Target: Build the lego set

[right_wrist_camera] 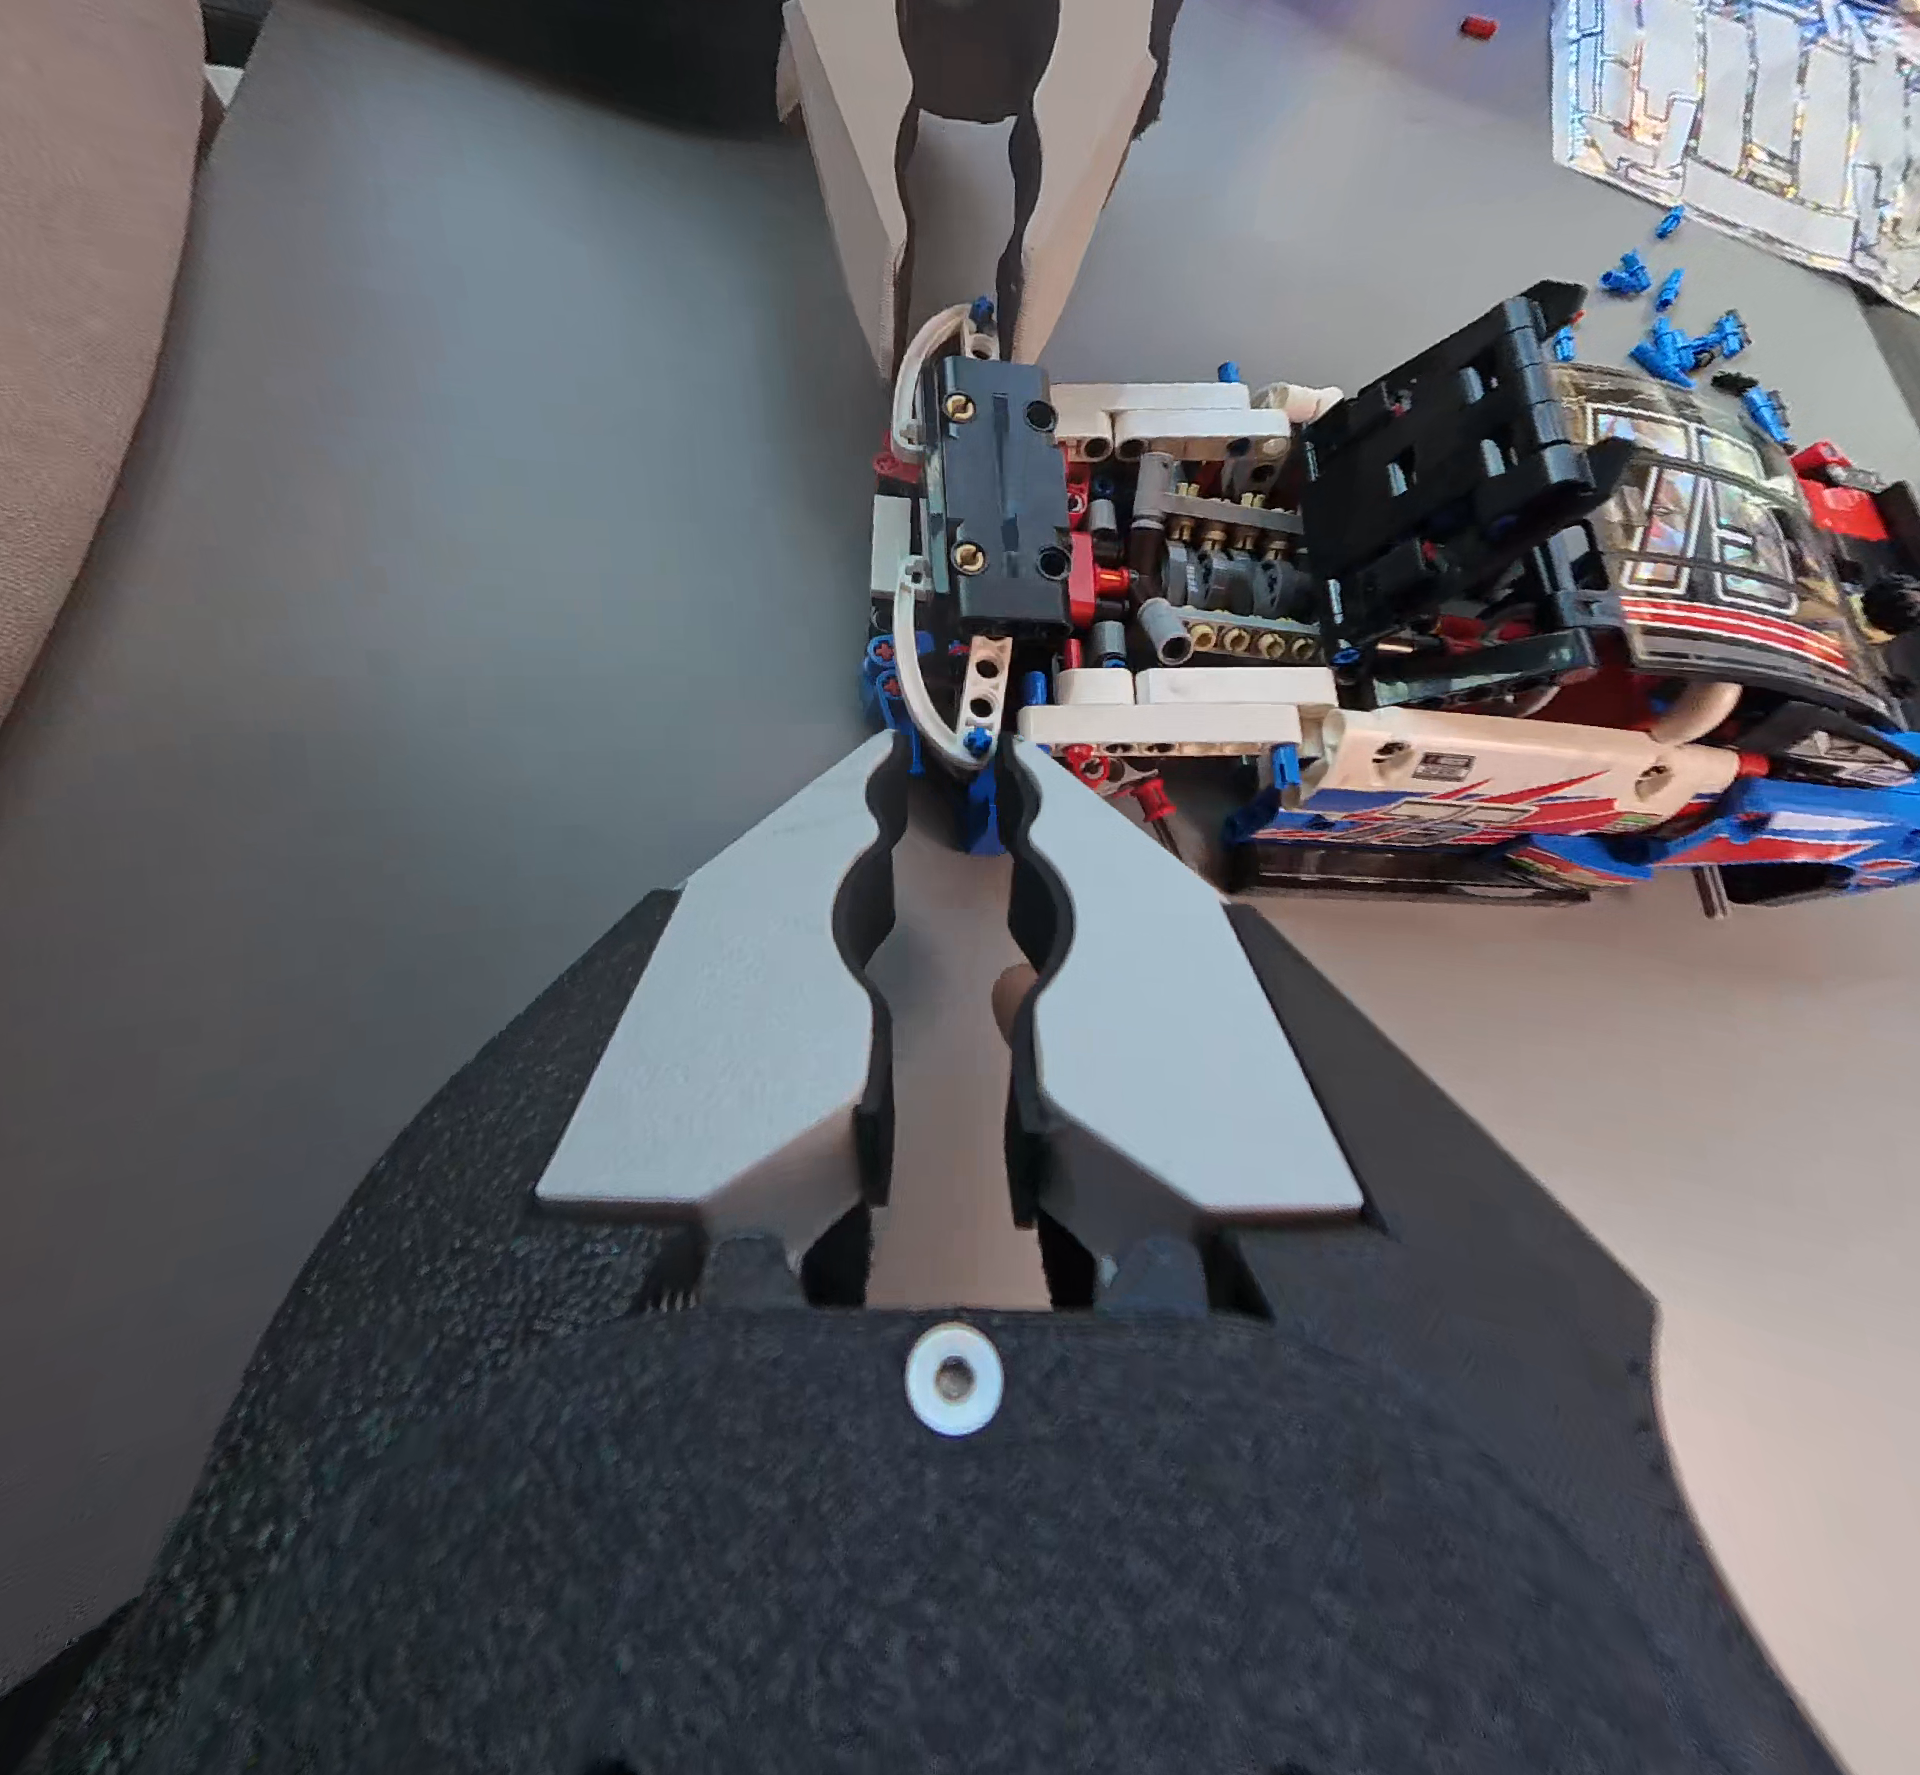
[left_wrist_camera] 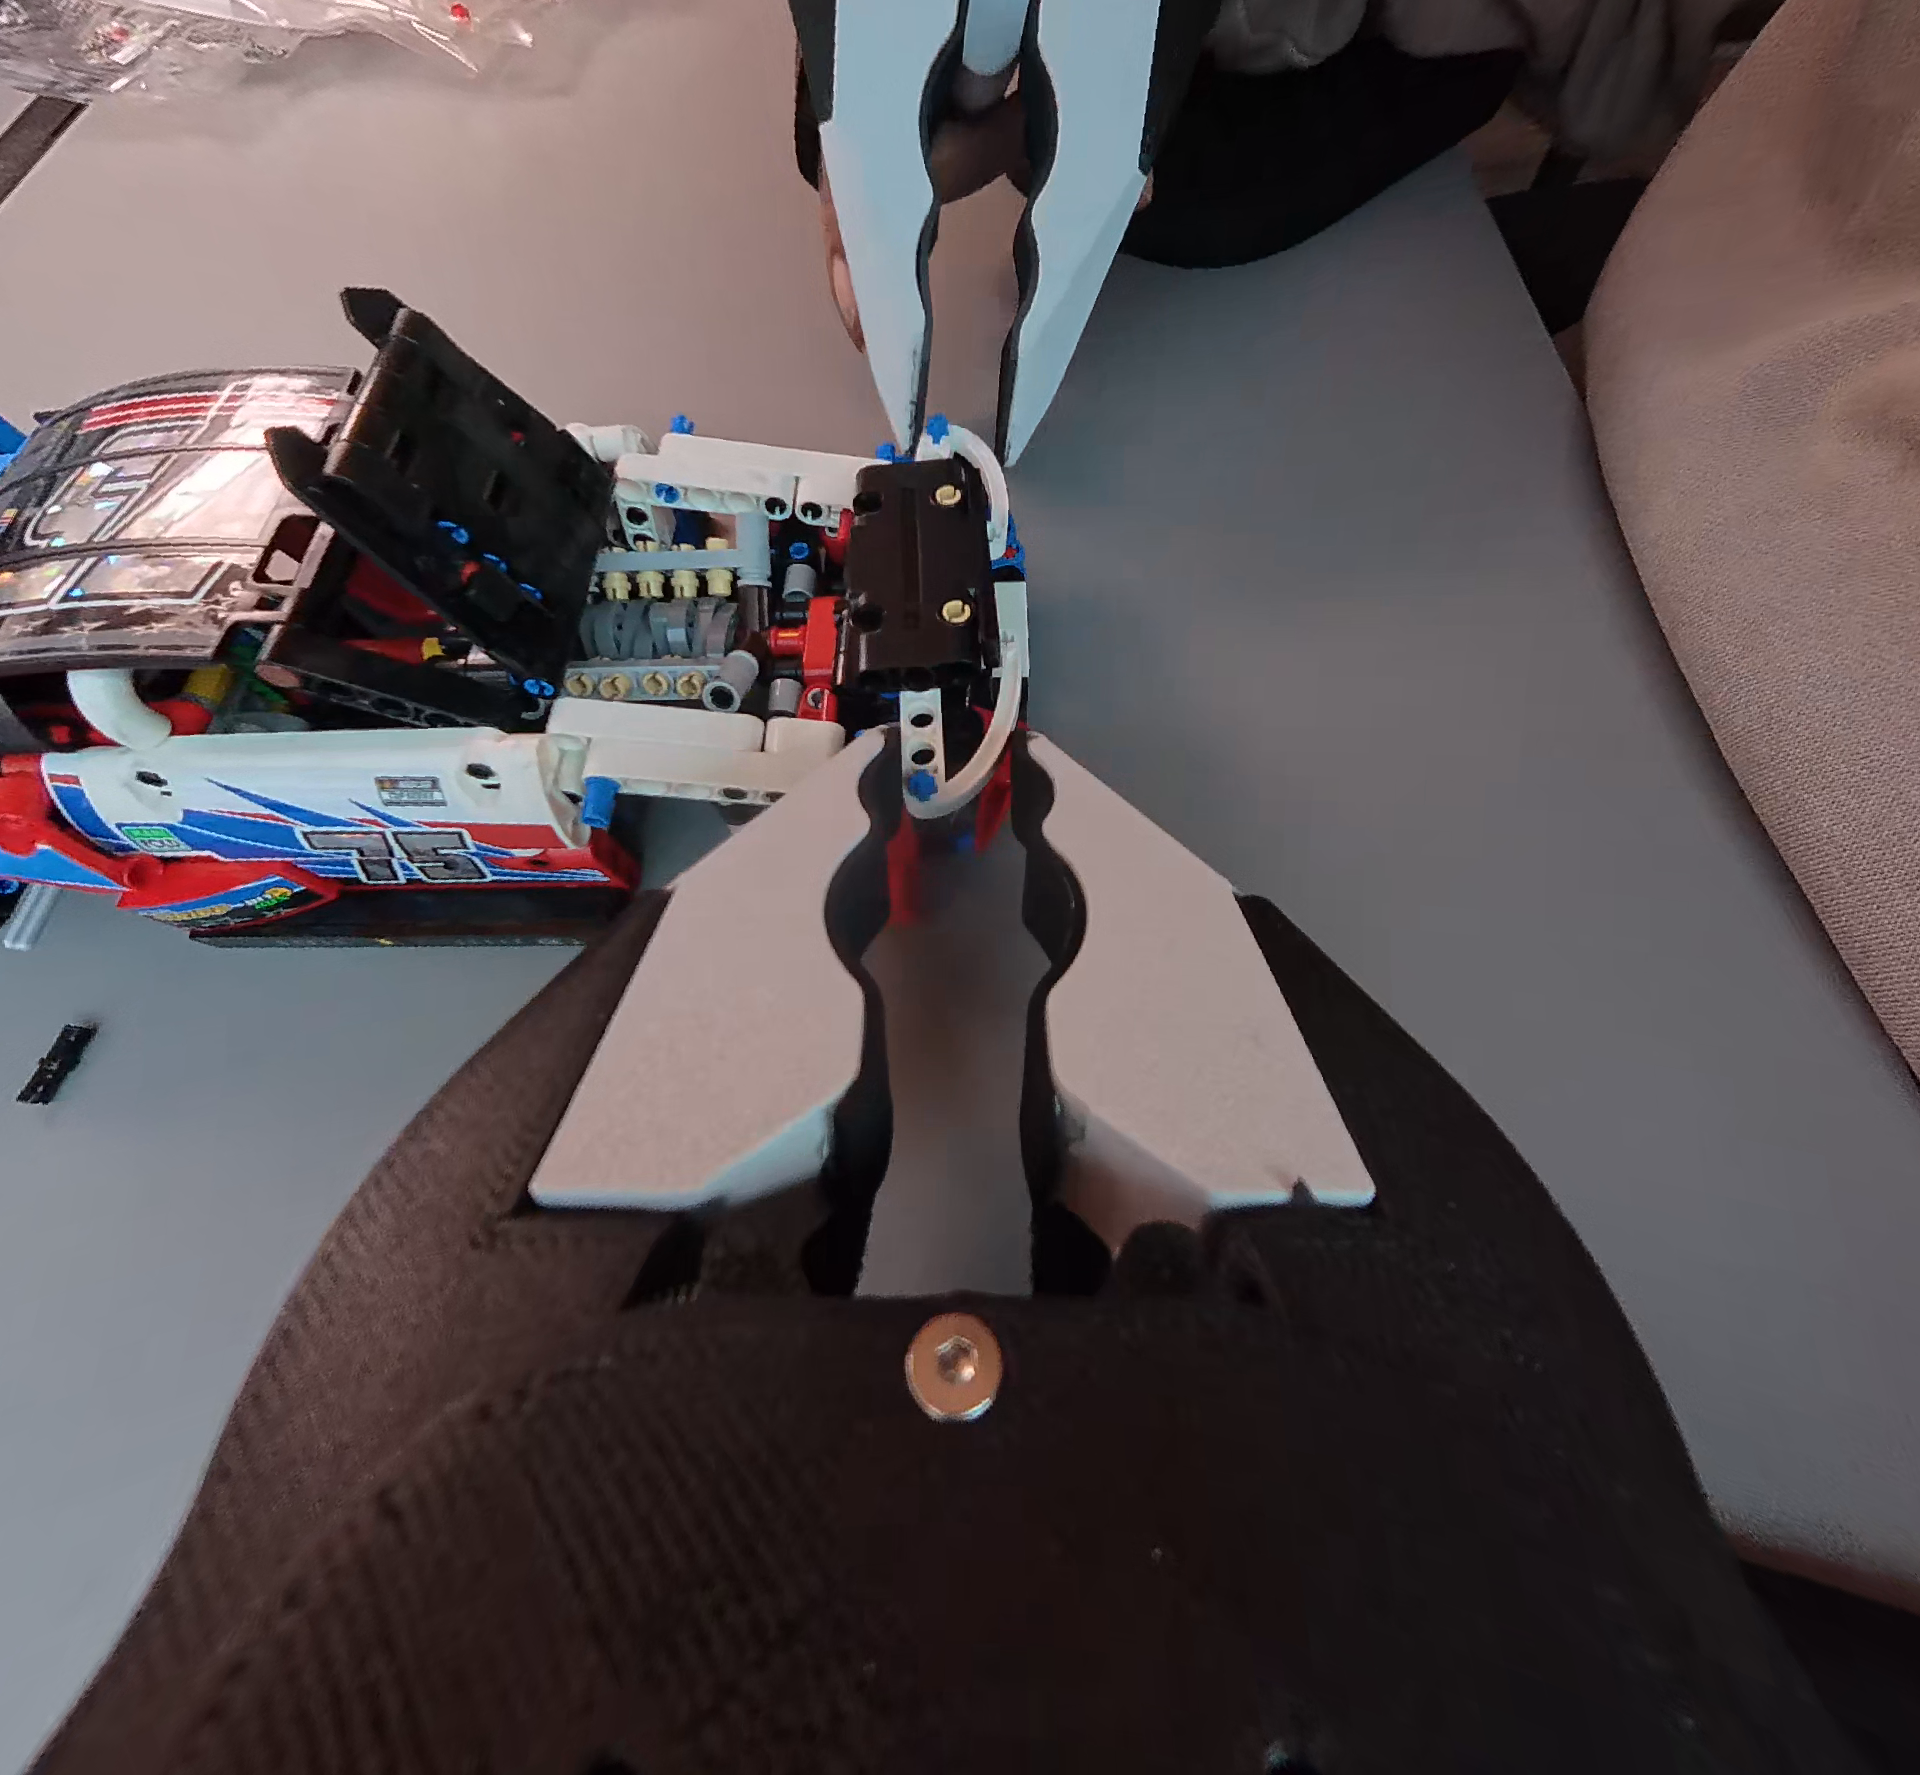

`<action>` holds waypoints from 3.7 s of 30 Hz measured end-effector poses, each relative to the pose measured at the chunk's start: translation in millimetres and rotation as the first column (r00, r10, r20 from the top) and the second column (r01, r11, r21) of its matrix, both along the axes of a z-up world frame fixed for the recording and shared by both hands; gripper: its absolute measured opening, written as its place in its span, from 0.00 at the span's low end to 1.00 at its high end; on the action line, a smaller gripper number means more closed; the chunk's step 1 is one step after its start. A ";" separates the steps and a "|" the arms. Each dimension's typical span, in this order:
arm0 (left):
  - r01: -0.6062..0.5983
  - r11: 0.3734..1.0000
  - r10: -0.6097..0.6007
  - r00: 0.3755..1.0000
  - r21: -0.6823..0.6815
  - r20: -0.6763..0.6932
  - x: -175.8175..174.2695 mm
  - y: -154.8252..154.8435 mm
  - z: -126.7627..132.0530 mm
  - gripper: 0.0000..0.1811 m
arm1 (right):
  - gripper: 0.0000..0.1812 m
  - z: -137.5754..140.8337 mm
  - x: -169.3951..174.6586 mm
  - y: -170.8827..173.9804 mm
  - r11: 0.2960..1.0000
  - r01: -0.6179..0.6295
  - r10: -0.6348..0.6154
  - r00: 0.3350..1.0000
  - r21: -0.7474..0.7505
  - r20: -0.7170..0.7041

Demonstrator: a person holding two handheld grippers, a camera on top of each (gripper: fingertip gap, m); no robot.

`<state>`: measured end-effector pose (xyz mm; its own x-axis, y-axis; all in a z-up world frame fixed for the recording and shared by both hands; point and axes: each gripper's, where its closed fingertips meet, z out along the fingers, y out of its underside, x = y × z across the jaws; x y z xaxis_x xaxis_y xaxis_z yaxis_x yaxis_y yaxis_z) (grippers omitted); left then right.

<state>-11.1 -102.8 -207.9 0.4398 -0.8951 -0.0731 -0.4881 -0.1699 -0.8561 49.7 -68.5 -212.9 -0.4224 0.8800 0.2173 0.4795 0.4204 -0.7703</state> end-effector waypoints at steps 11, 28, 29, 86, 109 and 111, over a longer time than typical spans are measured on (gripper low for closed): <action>-0.021 0.999 0.015 0.994 0.048 0.112 -1.9 5.4 23.2 0.10 | 0.04 41.6 -5.1 7.5 0.980 -0.005 -0.033 0.982 -0.197 -0.185; 0.081 0.957 0.086 0.838 -0.277 0.539 -14.1 20.1 66.6 0.09 | 0.04 77.7 -12.4 16.4 0.787 -0.071 -0.098 0.966 -0.613 -0.238; 0.077 0.958 0.087 0.841 -0.277 0.534 -14.2 20.0 65.9 0.09 | 0.04 76.7 -12.0 15.5 0.787 -0.073 -0.094 0.967 -0.613 -0.236; -0.030 0.996 0.031 1.000 -0.081 0.004 -2.9 -2.7 -3.3 0.10 | 0.05 -0.1 4.8 -6.6 0.966 -0.087 0.082 0.996 -0.244 -0.030; -0.066 0.994 0.065 0.998 -0.089 -0.015 -13.6 -5.4 -2.6 0.09 | 0.01 4.0 -1.3 -7.1 0.969 -0.069 0.056 0.996 -0.236 -0.062; -0.067 0.994 0.066 0.998 -0.089 -0.015 -14.4 -5.8 -2.6 0.09 | 0.01 4.7 -2.3 -7.0 0.969 -0.066 0.052 0.996 -0.237 -0.067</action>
